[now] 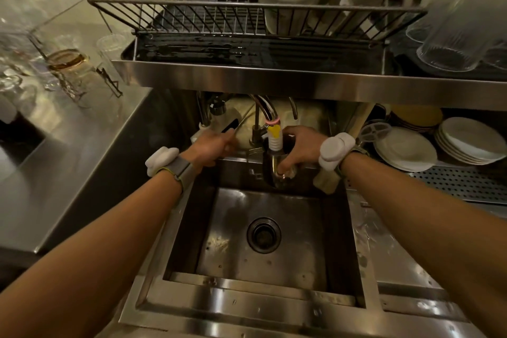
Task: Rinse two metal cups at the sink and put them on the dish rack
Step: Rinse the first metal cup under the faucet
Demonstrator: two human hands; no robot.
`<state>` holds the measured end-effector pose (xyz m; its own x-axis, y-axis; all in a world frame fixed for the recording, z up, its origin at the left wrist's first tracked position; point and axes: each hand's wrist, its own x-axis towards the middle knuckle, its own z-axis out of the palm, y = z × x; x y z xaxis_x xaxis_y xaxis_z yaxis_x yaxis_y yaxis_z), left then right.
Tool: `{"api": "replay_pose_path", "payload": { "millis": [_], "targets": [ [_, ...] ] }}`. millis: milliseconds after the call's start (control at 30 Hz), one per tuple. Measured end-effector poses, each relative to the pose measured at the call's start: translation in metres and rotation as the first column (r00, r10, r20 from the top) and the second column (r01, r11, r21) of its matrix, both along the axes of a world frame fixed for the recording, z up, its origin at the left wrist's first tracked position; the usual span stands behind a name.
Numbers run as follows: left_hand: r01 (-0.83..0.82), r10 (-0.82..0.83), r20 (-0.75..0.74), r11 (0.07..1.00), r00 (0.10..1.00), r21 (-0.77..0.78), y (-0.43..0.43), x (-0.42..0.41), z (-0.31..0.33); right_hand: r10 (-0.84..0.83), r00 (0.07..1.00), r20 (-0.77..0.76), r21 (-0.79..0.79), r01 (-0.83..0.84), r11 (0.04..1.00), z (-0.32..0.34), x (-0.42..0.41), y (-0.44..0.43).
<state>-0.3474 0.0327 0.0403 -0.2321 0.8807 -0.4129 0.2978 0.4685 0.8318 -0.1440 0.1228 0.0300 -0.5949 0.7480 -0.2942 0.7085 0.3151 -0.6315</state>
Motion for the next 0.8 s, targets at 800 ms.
{"api": "replay_pose_path", "payload": {
  "millis": [800],
  "targets": [
    [0.066,-0.066,-0.002,0.997,0.998,0.031,-0.007,-0.006,0.000,-0.014,0.997,0.080,-0.075,0.020,0.997,0.015,0.001,0.000]
  ]
}}
